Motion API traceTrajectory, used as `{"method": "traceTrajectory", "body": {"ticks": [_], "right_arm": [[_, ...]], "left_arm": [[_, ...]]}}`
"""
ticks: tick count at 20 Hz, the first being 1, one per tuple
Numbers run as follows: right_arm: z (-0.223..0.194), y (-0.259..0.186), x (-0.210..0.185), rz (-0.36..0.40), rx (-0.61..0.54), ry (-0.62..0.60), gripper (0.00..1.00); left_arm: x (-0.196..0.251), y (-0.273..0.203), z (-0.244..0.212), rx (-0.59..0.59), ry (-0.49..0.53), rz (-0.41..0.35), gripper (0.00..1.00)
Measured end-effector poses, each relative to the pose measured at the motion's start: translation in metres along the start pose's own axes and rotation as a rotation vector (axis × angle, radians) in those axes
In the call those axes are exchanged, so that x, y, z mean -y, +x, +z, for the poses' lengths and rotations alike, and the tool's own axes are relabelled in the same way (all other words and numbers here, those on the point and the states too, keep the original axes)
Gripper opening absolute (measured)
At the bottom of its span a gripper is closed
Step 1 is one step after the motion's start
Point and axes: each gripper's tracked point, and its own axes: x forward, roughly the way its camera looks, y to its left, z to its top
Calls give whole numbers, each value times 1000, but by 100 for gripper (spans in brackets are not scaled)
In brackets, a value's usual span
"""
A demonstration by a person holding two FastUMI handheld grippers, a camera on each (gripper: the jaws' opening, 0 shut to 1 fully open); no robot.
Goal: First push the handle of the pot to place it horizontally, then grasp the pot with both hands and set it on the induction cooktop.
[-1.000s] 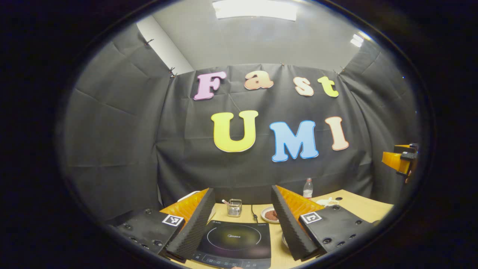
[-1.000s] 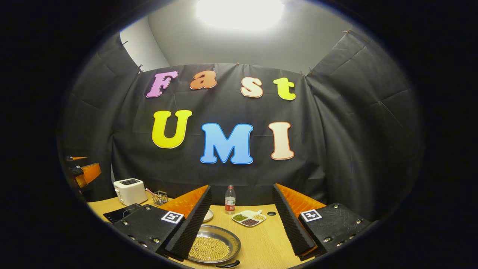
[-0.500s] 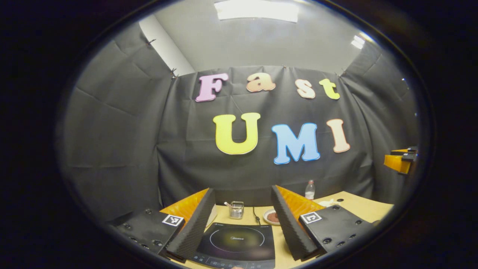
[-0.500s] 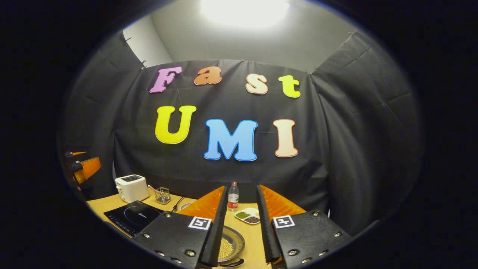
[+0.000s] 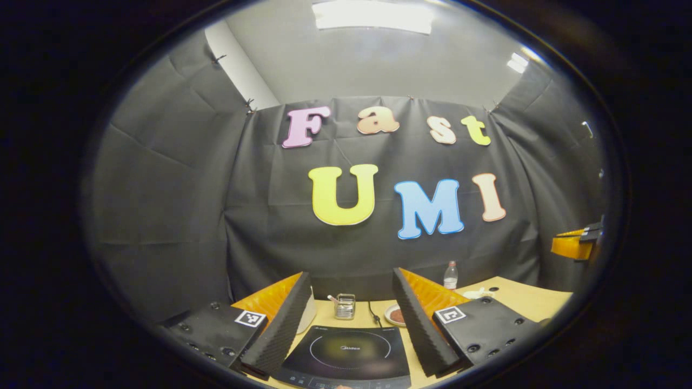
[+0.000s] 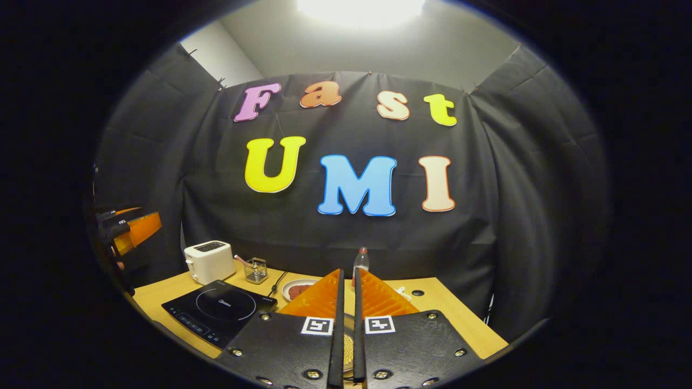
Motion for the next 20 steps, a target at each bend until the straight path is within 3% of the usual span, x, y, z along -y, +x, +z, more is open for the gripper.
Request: {"method": "traceTrajectory", "body": {"ticks": [6, 13, 19, 20], "right_arm": [[-37, -4, -24, 99, -104, -51, 7], [-112, -9, -45, 313, -299, -99, 7], [-164, -16, -48, 432, -450, -116, 7], [-170, -16, -48, 448, -470, -120, 7]], "left_arm": [[-7, 4, -6, -4, -13, -14, 98], [6, 14, -14, -29, -6, 34, 98], [27, 28, -19, -43, 9, 56, 98], [31, 30, -20, -46, 10, 57, 92]]}}
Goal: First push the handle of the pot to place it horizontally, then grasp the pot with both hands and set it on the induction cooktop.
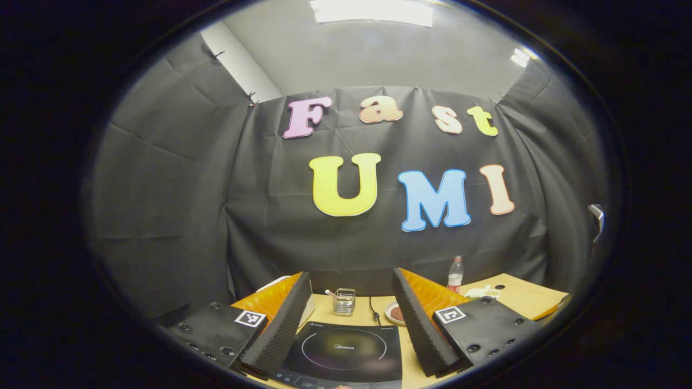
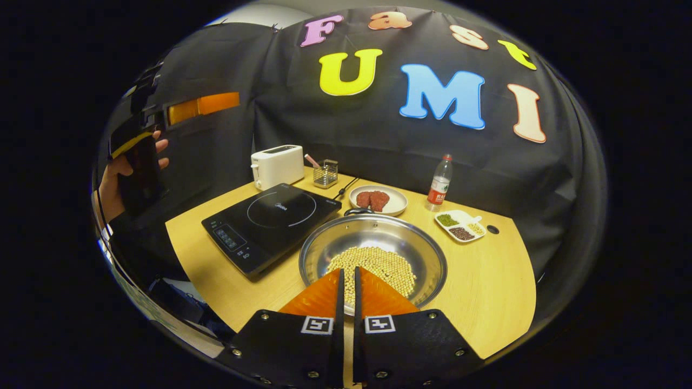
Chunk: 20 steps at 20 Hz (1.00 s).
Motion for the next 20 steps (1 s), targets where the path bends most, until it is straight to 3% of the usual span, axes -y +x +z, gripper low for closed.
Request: {"method": "traceTrajectory", "body": {"ticks": [10, 20], "right_arm": [[-78, 17, -12, 203, -304, 53, 7], [-108, 29, 17, 204, -402, 163, 6]], "left_arm": [[19, 15, -11, -26, 30, 31, 93], [34, 19, -21, -56, 62, 56, 92]]}}
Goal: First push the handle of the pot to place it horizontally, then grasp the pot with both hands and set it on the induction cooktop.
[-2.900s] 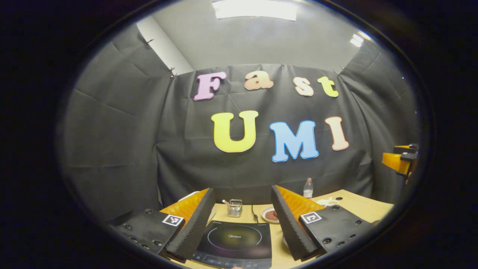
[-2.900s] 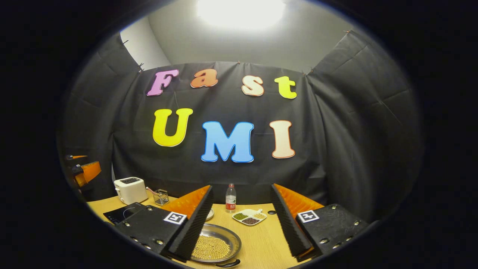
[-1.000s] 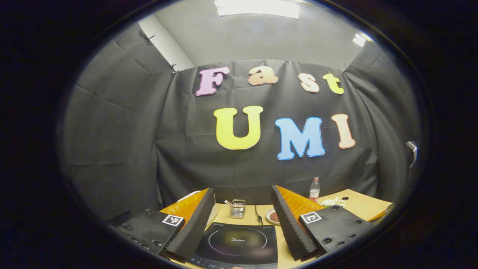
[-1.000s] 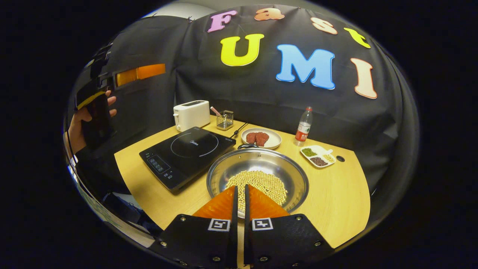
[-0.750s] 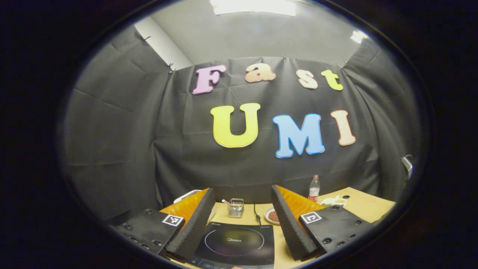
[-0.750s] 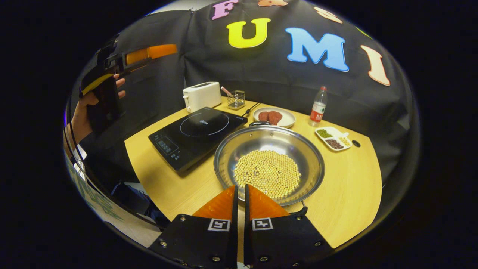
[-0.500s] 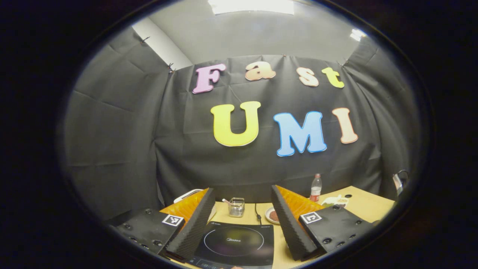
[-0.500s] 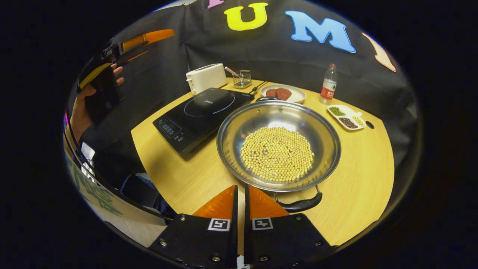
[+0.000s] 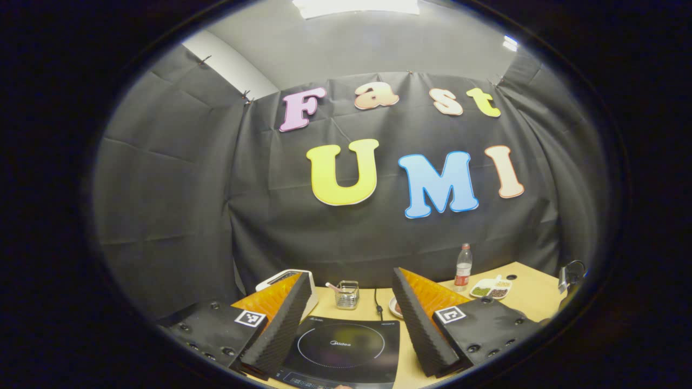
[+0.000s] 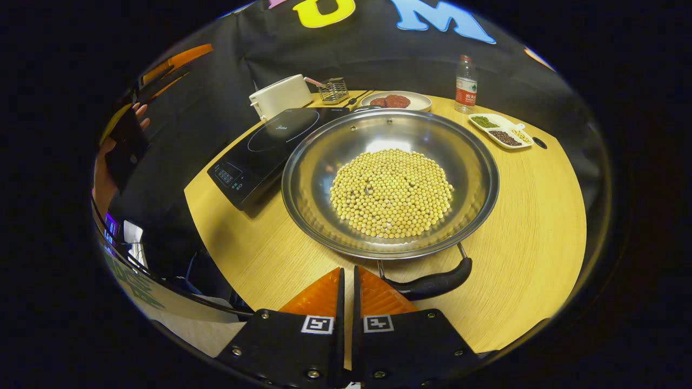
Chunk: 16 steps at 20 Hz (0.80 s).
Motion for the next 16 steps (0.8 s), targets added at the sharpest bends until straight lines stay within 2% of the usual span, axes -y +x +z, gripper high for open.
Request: {"method": "traceTrajectory", "body": {"ticks": [8, 10, 13, 16], "right_arm": [[6, -10, 54, -93, 16, 53, 6], [10, -11, 65, -110, 19, 70, 6], [14, -14, 80, -126, 25, 90, 6], [18, -16, 98, -159, 25, 85, 6]], "left_arm": [[32, 10, -2, -3, -4, -29, 92], [39, 12, -7, -13, -3, -35, 98], [46, 15, -14, -26, -1, -41, 100], [55, 17, -21, -42, 2, -53, 98]]}}
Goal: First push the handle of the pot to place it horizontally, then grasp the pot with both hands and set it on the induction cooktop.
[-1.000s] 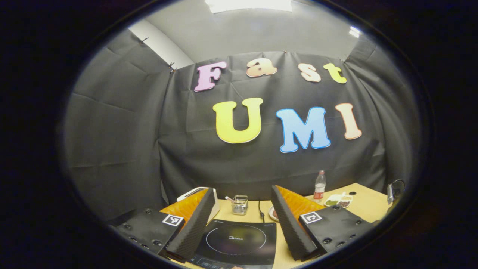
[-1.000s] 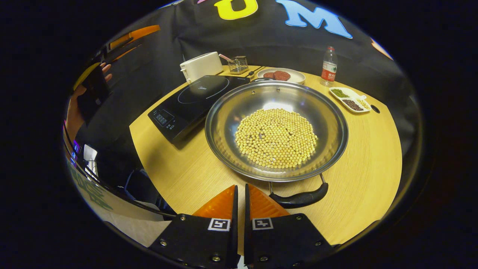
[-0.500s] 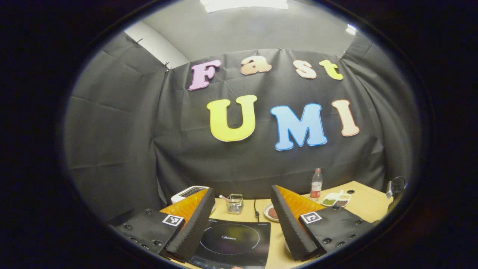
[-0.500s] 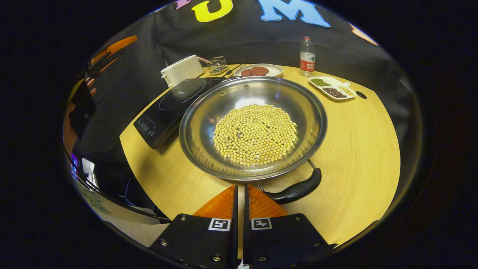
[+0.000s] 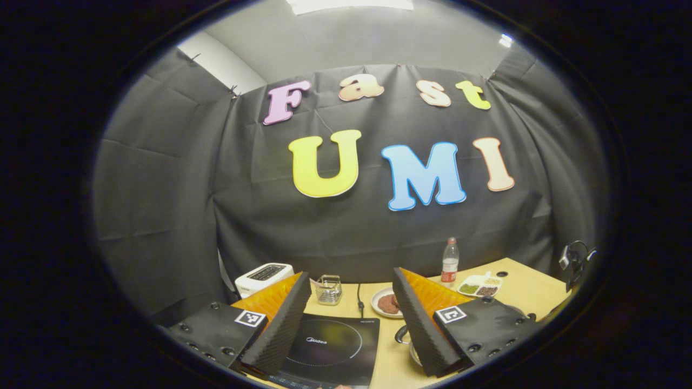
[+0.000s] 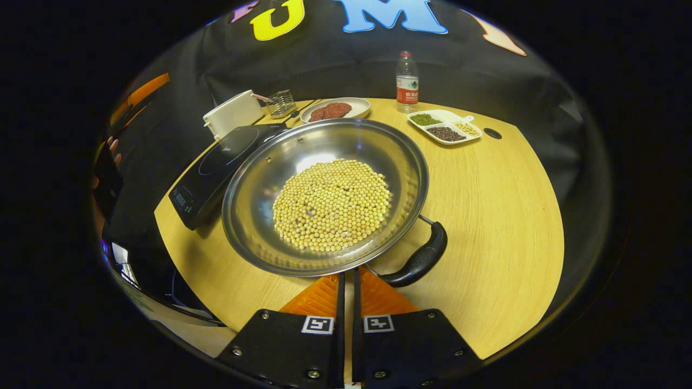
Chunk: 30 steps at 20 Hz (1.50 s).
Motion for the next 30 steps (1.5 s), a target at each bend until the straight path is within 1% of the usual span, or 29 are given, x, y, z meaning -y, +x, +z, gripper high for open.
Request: {"method": "traceTrajectory", "body": {"ticks": [2, 3, 5, 8, 11, 15, 16, 17, 18, 19, 20, 21, 22, 23, 26, 27, 30], "right_arm": [[4, 2, 13, -31, 3, -10, 6], [7, 2, 17, -39, 0, -14, 6], [10, 4, 28, -56, 8, -14, 6], [19, 8, 44, -94, 27, -9, 6], [27, 11, 63, -153, 48, 27, 6], [33, -1, 77, -200, 98, 99, 6], [39, -8, 81, -220, 135, 109, 6], [46, -14, 85, -235, 181, 120, 7], [56, -21, 85, -237, 225, 141, 11], [64, -28, 83, -242, 267, 159, 35], [71, -34, 84, -248, 300, 169, 46], [76, -37, 85, -258, 325, 175, 70], [79, -38, 86, -271, 344, 175, 81], [84, -42, 88, -284, 363, 178, 100], [90, -43, 86, -299, 384, 207, 100], [91, -41, 87, -304, 391, 220, 100], [95, -35, 85, -306, 398, 238, 100]], "left_arm": [[7, 1, -2, -7, -8, -15, 100], [9, 2, -7, -11, -11, -18, 98], [14, 4, -14, -24, -10, -20, 100], [21, 6, -21, -40, -1, -22, 100], [27, 7, -28, -56, 7, -24, 100], [36, 9, -40, -75, 10, -44, 100], [40, 11, -43, -82, 4, -56, 92], [43, 13, -47, -92, -4, -70, 92], [46, 14, -50, -105, -11, -81, 92], [49, 16, -57, -120, -18, -93, 92], [52, 18, -62, -134, -24, -105, 100], [56, 20, -68, -151, -28, -119, 98], [60, 22, -75, -171, -30, -135, 98], [65, 24, -81, -187, -33, -153, 99], [83, 30, -105, -256, -51, -220, 100], [87, 33, -115, -277, -56, -234, 99], [98, 45, -142, -344, -73, -264, 99]]}}
